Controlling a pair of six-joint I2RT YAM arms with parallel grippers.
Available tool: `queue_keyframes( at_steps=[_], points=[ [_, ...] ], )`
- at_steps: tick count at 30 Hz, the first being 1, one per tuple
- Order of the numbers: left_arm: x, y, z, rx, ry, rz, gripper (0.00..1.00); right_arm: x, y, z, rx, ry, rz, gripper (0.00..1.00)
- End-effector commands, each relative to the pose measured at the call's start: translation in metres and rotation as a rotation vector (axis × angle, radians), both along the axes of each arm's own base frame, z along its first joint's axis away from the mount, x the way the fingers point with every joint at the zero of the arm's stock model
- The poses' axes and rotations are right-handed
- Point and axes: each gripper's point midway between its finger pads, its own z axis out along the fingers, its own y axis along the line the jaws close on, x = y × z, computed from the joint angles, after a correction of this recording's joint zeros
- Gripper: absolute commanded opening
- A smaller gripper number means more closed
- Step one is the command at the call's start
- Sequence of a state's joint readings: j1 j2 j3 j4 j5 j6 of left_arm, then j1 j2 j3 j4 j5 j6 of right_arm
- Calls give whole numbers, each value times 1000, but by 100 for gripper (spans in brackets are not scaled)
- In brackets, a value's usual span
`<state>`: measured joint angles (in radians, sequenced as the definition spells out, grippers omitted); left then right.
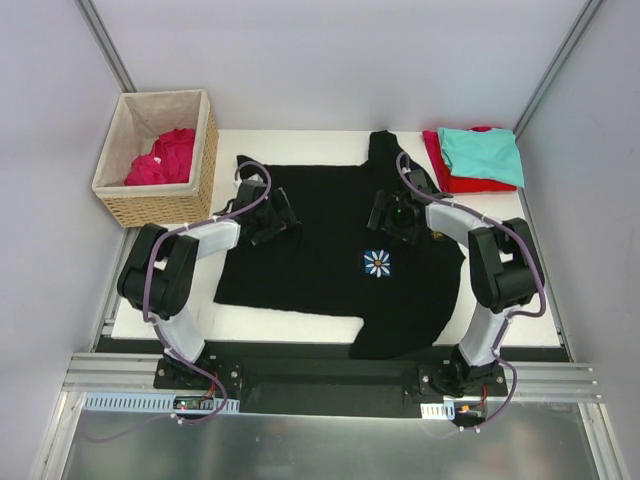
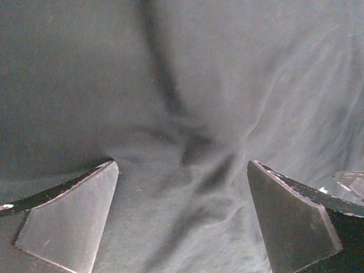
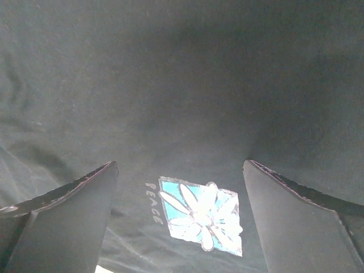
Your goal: Fold and stack the t-shirts
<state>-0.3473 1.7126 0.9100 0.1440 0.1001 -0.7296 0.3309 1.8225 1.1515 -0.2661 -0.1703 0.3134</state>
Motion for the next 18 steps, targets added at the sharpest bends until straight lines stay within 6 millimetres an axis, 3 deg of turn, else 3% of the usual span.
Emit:
queue_keyframes(
  at_steps=[1, 5, 9, 14, 18],
  points=[
    [17, -8, -16, -8, 31, -5, 99, 21, -8, -14, 3, 13, -49, 97],
    [34, -15, -17, -21, 40, -10, 99, 40, -26, -26, 2, 53, -101, 97],
    [52, -17, -16, -15, 39, -13, 99, 65, -37, -25, 14, 54, -133, 97],
    [69, -8, -12, -10, 31, 5, 99, 110, -44, -4, 18, 1, -144, 97],
    [79, 5, -7, 2, 22, 23, 99, 130, -46, 2, 32, -10, -148, 97]
  ],
)
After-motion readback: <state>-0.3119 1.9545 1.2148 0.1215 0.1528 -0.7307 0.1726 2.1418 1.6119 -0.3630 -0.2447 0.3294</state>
